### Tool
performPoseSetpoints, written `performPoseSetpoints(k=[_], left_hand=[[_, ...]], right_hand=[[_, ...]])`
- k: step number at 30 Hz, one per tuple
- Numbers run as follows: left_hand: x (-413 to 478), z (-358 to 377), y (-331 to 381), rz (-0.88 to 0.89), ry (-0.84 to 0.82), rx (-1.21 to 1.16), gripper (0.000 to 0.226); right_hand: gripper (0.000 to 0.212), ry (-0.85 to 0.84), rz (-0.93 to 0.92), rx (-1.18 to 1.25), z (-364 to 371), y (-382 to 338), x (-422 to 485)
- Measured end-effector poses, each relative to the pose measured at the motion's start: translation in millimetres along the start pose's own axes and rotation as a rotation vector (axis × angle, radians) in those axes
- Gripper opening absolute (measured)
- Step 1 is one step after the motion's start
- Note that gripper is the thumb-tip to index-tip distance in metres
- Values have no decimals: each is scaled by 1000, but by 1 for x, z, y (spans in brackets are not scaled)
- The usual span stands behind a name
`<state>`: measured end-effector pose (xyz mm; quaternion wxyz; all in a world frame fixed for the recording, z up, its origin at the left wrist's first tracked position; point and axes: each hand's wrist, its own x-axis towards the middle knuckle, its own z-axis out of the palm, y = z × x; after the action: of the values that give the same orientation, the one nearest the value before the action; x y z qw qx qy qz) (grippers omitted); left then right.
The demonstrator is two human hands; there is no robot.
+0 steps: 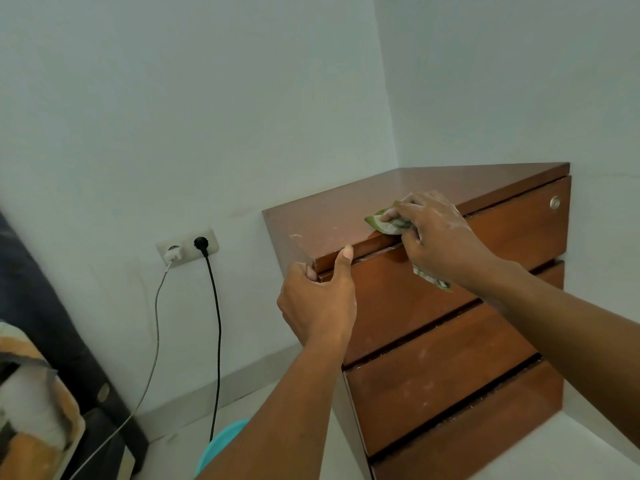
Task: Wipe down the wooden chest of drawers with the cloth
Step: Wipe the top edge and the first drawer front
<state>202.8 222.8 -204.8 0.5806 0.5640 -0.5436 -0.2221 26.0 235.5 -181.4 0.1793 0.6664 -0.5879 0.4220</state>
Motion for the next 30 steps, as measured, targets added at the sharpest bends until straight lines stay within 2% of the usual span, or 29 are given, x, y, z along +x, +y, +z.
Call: performPoseSetpoints(k=[5,10,15,18,23,27,30], left_hand=[[-2,-2,3,-2,-10,20,54],[-8,2,11,-85,-12,-3,48],[-16,8,10,-89,46,-22,44],[-30,8,3,-22,44,17,47],[-50,3,-19,195,-53,120,88],[-52,-2,-24,363,-131,233,93],[-50,-7,-23,404,-158,288,92]], right_hand=[[35,-4,2,0,0,0,1],[35,-20,28,-8,-1,-2,2],[36,-51,29,16,-8,-3,0],[38,-61,32,22,-13,-3,-2],[37,-72,55,19,-17,-5,-5],[36,-77,66,18,-16,-5,-5],[36,-81,68,20,-17,-4,-4]])
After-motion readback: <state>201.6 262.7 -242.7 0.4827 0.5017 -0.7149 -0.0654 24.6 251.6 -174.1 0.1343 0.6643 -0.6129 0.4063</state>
